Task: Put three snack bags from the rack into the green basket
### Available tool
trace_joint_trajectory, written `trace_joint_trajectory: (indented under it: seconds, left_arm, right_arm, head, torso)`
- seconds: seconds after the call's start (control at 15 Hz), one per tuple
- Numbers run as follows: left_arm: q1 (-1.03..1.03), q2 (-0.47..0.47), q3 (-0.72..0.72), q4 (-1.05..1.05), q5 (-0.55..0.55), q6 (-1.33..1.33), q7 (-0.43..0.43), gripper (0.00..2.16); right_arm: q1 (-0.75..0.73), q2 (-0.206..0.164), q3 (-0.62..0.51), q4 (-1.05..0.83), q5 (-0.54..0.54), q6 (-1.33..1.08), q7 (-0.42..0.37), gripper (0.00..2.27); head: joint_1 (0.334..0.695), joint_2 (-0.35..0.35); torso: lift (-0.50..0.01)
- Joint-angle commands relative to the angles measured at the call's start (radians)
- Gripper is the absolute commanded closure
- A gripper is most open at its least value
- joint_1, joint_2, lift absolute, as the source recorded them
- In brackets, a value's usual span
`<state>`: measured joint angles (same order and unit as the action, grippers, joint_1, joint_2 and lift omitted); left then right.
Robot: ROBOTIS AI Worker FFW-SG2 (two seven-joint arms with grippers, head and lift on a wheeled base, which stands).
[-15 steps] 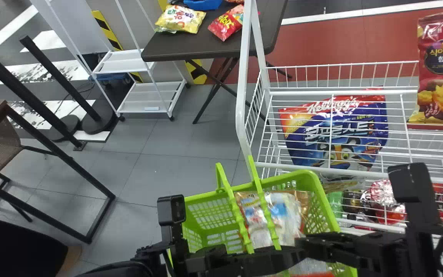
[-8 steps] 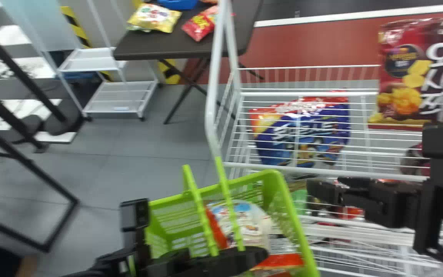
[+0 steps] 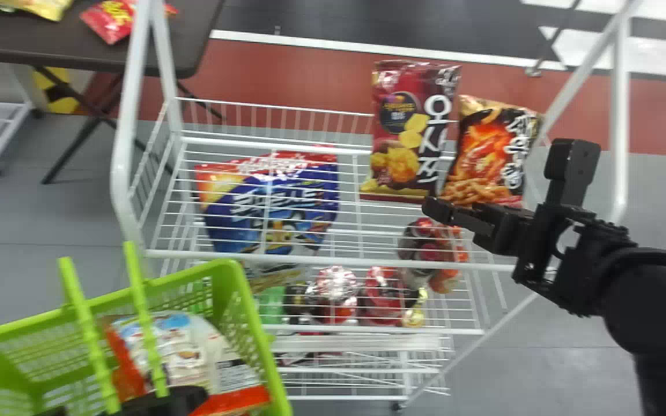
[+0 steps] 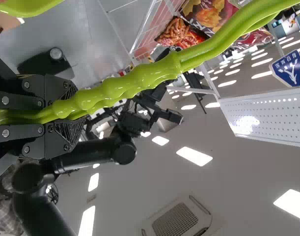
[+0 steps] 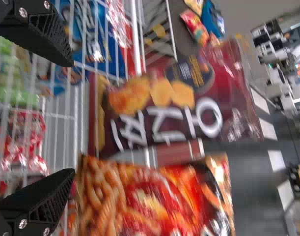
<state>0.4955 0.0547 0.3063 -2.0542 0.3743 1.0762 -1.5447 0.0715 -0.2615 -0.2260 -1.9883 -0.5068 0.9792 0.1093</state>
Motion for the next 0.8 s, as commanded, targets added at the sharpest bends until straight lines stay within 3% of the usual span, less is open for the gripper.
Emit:
trace_joint_trajectory:
  seconds: [0.0, 0.2, 0.67, 0.73]
  left_arm:
    - [0.0, -0.001, 0.0, 0.0, 0.002, 0.0, 0.0, 2.15]
    - [0.008, -0.003, 0.007, -0.001, 0.002, 0.0, -0.002, 2.15]
    - [0.018, -0.006, 0.016, -0.006, 0.002, 0.0, -0.002, 2.15]
    - [0.018, -0.007, 0.017, -0.009, 0.002, 0.0, -0.002, 2.15]
  right_arm:
    - [-0.048, -0.012, -0.022, 0.072, 0.03, -0.056, 0.0, 0.04]
    - [-0.117, -0.018, -0.007, 0.164, 0.097, -0.105, -0.005, 0.04]
    - [-0.275, -0.022, 0.063, 0.462, 0.191, -0.268, -0.025, 0.06]
    - [-0.283, -0.028, 0.082, 0.483, 0.203, -0.271, -0.023, 0.21]
  head:
    - [0.695, -0.263]
    - [0.695, -0.314]
    - [0.695, -0.341]
    - [0.695, -0.341]
  torso:
    - [0.0]
    - [0.0]
    - [0.0]
    - [0.0]
